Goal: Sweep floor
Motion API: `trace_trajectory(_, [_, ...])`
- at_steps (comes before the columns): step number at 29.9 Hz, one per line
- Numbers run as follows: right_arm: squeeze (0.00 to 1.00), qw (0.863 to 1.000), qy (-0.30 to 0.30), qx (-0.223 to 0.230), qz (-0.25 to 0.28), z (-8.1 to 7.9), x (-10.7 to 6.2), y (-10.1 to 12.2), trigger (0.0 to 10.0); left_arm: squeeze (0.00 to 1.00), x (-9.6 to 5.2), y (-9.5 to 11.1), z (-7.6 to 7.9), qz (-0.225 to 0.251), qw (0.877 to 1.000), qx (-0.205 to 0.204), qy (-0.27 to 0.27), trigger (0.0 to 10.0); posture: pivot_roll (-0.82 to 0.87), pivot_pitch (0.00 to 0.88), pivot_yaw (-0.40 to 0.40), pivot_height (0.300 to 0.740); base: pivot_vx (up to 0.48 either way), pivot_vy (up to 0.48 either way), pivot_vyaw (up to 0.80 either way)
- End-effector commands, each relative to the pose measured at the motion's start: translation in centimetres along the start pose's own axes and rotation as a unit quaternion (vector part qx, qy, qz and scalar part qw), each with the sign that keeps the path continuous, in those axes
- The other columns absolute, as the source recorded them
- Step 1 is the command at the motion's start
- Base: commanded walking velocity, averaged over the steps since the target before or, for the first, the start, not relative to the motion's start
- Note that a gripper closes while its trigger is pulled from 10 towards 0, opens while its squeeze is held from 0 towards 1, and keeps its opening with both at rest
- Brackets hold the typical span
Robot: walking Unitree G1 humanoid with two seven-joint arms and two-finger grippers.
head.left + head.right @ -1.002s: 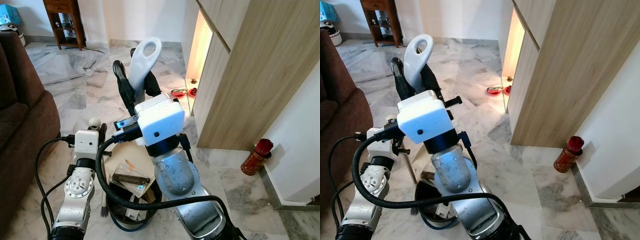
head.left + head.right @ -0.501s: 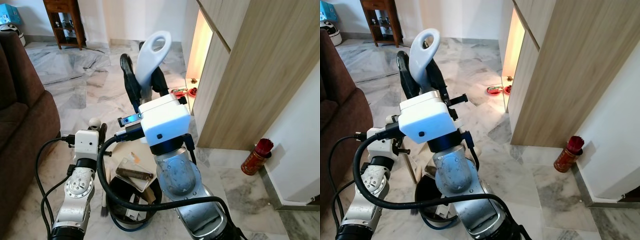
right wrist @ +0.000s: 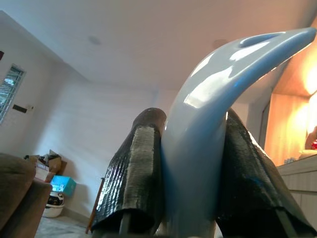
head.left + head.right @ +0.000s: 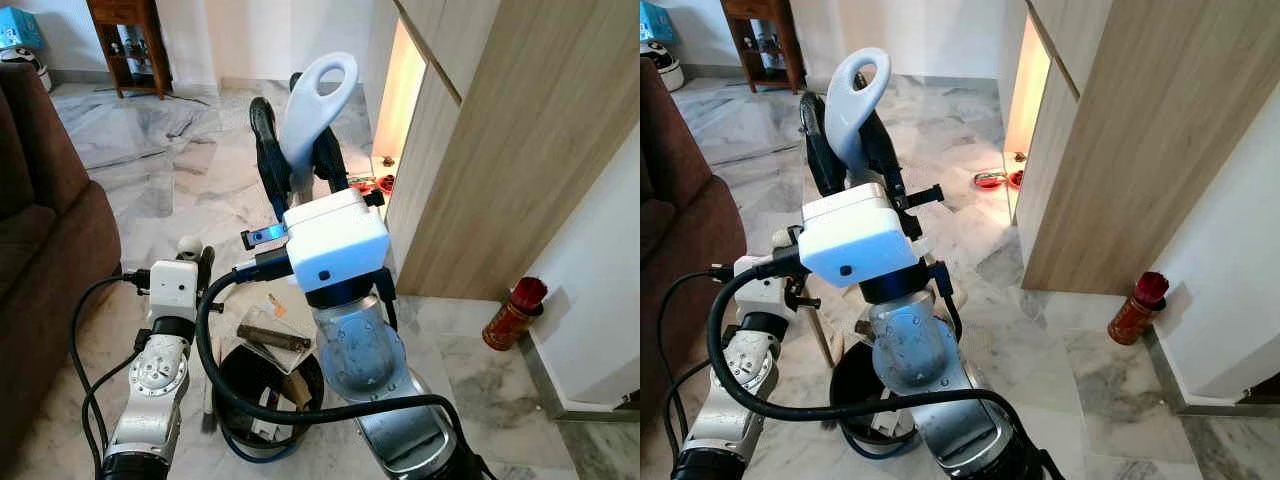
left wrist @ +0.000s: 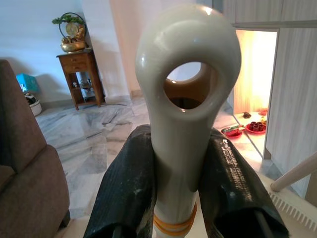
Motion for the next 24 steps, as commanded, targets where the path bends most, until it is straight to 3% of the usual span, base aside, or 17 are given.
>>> trace_trajectory(1, [0.0,0.998,0.007,0.017,0.059,-0.5,1.0,2.9,10.0,0.0,0.6,1.4,0.0,0.033,0.999,0.003,0.0,10.0,-0.07,0.028,-0.05,0.74,0.0,0.0,0.0])
trace_trajectory(14, [0.0,0.997,0.048,0.032,0.05,-1.7,0.7,2.6,10.0,0.0,0.6,1.5,0.0,0.034,0.999,0.002,-0.001,10.0,-0.08,0.027,-0.05,0.74,0.0,0.0,0.0])
trace_trajectory(24, [0.0,0.997,0.043,0.021,0.066,-1.5,0.8,3.1,10.0,0.0,0.6,1.5,0.1,0.034,0.999,0.002,-0.001,10.0,-0.08,0.026,-0.051,0.74,0.0,0.0,0.0])
Point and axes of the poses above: a point about 5 cm out from each wrist's last joint towards the gripper, its own x axis pointing out of the wrist towards the gripper, its own y axis along the axis of the wrist's last joint, z = x × y, the point moved 5 cm from there along x, pointing out of the wrist towards the gripper, and after that the axes turned 11 degrees about x, right-handed, at the moved point
